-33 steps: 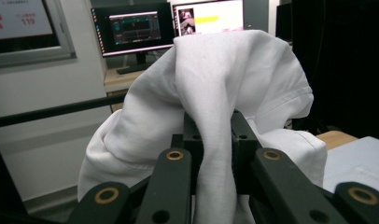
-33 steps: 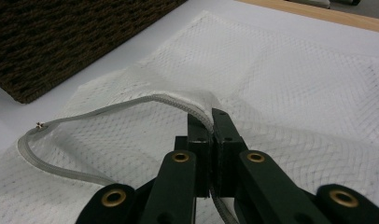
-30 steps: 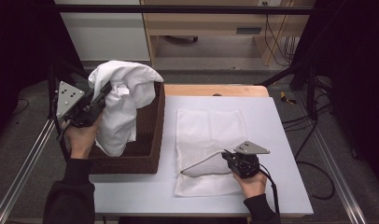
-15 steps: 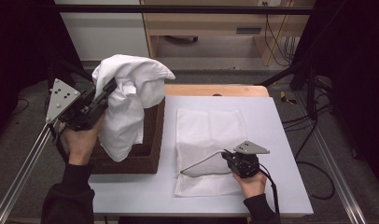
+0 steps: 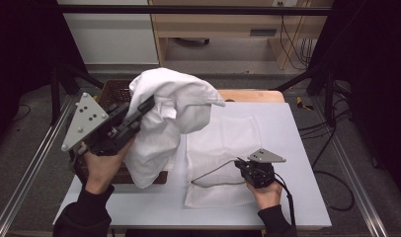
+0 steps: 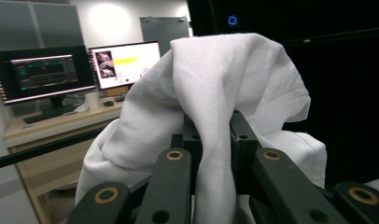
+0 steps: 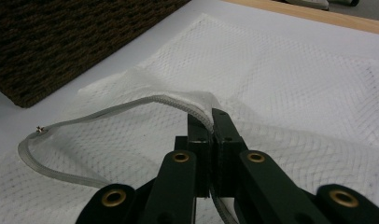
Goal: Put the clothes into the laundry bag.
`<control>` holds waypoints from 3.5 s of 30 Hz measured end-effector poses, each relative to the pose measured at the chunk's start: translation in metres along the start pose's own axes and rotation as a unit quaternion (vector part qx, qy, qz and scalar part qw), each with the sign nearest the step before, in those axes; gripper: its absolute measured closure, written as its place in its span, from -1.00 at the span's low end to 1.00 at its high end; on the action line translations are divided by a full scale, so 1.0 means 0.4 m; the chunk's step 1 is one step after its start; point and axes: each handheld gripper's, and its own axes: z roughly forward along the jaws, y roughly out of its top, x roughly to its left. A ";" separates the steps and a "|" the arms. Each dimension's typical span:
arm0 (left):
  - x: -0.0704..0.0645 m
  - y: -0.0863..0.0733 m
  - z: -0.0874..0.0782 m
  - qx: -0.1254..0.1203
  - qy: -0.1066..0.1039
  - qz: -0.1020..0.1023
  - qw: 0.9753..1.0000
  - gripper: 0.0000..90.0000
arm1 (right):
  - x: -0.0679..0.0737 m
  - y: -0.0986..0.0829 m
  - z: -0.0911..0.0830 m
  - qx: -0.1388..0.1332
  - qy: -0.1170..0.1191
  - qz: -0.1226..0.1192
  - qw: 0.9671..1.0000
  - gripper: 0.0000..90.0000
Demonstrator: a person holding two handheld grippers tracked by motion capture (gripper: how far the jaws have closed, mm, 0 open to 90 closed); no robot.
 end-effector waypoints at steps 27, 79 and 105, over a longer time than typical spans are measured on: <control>-0.180 -0.146 -0.039 0.071 -0.113 -0.028 0.991 0.77 | -0.007 0.002 0.004 -0.004 -0.005 0.008 1.000 0.95; -0.345 -0.539 0.242 0.305 -0.180 -0.013 0.935 0.68 | 0.005 -0.005 0.026 0.003 -0.010 0.007 1.000 0.95; -0.280 -0.587 0.270 0.337 -0.142 -0.053 0.929 -0.34 | 0.007 -0.007 0.026 0.010 -0.010 -0.001 1.000 0.95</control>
